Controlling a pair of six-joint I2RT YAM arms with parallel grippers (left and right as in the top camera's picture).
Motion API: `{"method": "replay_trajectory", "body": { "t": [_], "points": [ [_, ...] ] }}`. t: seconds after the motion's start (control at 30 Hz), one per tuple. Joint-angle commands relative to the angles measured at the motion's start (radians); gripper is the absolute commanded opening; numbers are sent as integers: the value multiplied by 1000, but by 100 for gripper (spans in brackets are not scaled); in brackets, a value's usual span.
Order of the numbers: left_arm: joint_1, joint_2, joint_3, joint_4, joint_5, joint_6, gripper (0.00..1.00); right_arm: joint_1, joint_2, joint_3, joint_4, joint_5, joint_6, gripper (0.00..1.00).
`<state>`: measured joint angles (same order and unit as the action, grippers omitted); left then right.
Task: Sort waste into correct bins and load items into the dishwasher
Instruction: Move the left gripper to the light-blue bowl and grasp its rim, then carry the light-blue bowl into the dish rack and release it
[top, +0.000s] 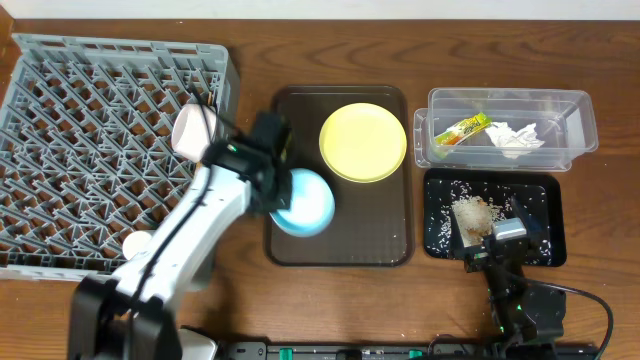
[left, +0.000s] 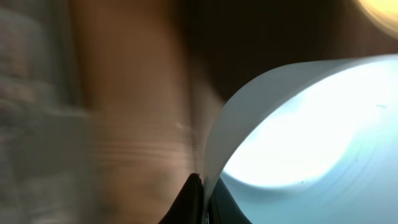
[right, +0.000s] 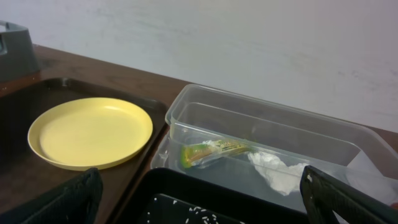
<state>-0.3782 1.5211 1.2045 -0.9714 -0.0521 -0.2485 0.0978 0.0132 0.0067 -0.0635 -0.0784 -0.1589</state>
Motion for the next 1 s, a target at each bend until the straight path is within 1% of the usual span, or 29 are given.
{"method": "replay_trajectory", "body": {
  "t": [0.0, 0.1, 0.23, 0.27, 0.33, 0.43, 0.63, 0.77, 0.87, 0.9, 0.97],
  "points": [
    [9, -92, 104, -27, -512, 92, 6, -6, 1, -1, -4, -2, -7, 99],
    [9, -121, 104, -19, -769, 125, 6, -6, 1, -1, -4, -2, -7, 99],
    [9, -114, 95, -26, -1123, 155, 6, -6, 1, -1, -4, -2, -7, 99],
    [10, -109, 92, -21, -1197, 155, 6, -6, 1, -1, -4, -2, -7, 99],
    [17, -100, 86, -9, -1266, 155, 6, -6, 1, -1, -4, -2, -7, 99],
    [56, -82, 68, 32, -1276, 155, 6, -6, 1, -1, -4, -2, -7, 99],
    [152, -21, 52, 34, -1276, 154, 6, -6, 1, -1, -4, -2, -7, 99],
    [178, 11, 17, 39, -1275, 154, 6, -6, 1, -1, -4, -2, -7, 99],
    [190, 28, -31, 54, -1246, 153, 6, -6, 1, -1, -4, -2, -7, 99],
    [193, 35, -67, 65, -1213, 150, 6, -6, 1, -1, -4, -2, -7, 99],
    [194, 43, -113, 84, -1213, 151, 6, -6, 1, -1, -4, -2, -7, 99]
  ]
}}
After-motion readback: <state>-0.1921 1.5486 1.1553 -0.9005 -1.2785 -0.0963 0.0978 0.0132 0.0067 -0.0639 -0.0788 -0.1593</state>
